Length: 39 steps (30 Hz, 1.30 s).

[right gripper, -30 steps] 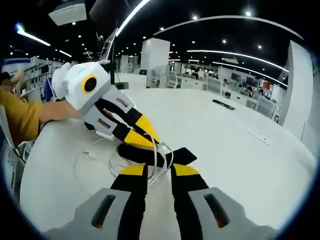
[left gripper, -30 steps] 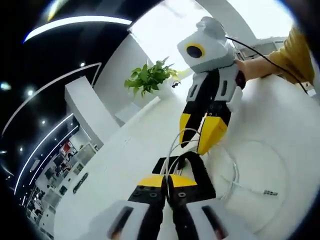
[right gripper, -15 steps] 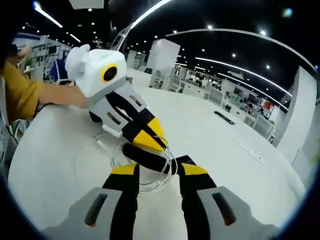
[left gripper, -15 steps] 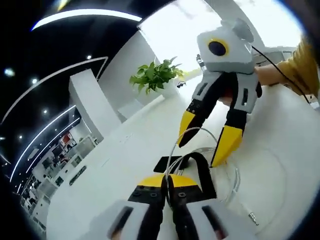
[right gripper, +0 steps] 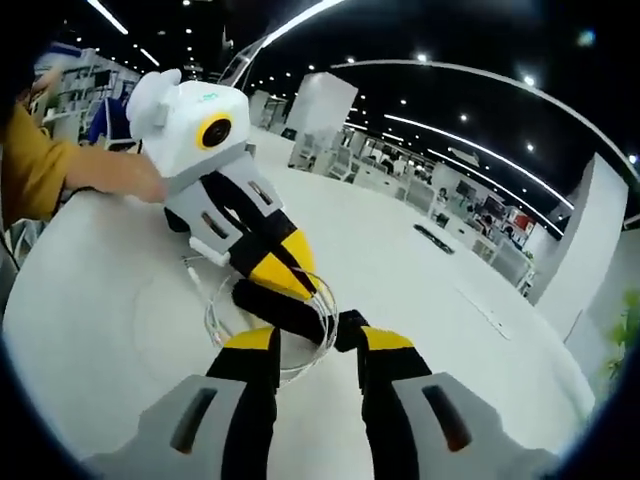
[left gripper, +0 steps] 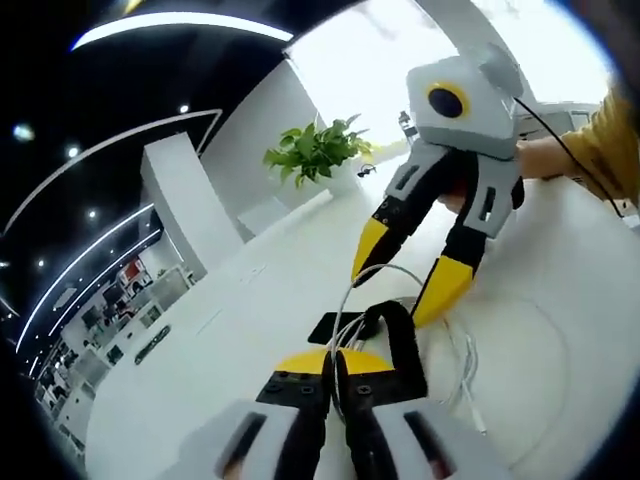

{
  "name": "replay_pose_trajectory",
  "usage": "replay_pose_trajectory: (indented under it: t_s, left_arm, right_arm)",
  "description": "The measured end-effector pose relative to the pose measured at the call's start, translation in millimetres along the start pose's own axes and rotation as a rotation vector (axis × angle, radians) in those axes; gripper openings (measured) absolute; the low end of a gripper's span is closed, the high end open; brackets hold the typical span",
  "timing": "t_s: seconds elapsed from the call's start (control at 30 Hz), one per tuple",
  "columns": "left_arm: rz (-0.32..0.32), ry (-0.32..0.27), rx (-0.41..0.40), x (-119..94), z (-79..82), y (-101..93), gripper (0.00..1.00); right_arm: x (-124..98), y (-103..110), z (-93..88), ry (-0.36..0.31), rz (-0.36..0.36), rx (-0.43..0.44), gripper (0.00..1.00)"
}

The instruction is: Peel open the Velcro strap on the desktop, arrange the wired earphones neatly onto it, and close the Velcro strap to secure them.

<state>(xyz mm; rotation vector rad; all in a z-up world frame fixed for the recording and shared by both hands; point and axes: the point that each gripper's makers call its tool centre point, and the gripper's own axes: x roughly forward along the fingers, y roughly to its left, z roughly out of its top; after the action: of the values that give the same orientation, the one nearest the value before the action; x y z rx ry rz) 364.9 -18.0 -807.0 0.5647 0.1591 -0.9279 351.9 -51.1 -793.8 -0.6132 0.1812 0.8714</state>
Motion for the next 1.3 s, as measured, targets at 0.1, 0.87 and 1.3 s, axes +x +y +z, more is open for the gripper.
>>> replay_pose_trajectory:
  t_s: [0.1,0.87,1.3]
  left_arm:
    - [0.0,0.0,-0.004,0,-0.3,-0.4,0.07]
    - [-0.035,0.015,-0.013,-1,1.6,-8.3,0.06]
    - [-0.094,0.032,-0.034,-7,5.4,-19.5,0.06]
  right_arm:
    - [-1,-1,2.6,-0.017,-0.009,0.006,0.3]
    - [-7,-2,35.0,-0.148,-0.103,-0.105,0.12]
    - [-6,-12,37.2,-0.198,-0.077,-0.016,0.05]
